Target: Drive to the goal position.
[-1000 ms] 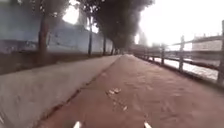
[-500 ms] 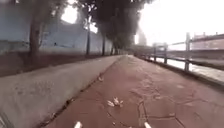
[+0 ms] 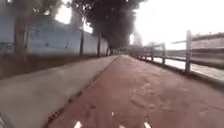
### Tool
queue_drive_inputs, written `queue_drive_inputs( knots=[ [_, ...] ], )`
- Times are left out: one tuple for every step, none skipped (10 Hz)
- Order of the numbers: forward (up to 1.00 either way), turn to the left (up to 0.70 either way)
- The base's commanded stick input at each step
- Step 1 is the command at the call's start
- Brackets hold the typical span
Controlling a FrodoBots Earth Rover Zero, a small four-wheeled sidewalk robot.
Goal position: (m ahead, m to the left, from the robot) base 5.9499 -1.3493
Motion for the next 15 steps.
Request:
queue_drive_inputs(
  knots=[
    [0.70,-0.27],
    [0.70,-0.27],
    [0.70,-0.27],
    [0.70,-0.13],
    [0.70,0.00],
    [0.70,0.00],
    [0.70,0.00],
    [0.70,0.00],
    [0.70,0.00],
    [0.70,0.00],
    [0.70,0.00],
    [0.70,0.00],
    [0.70,0.00],
    [0.70,0.00],
    [0.70,0.00]
  ],
)
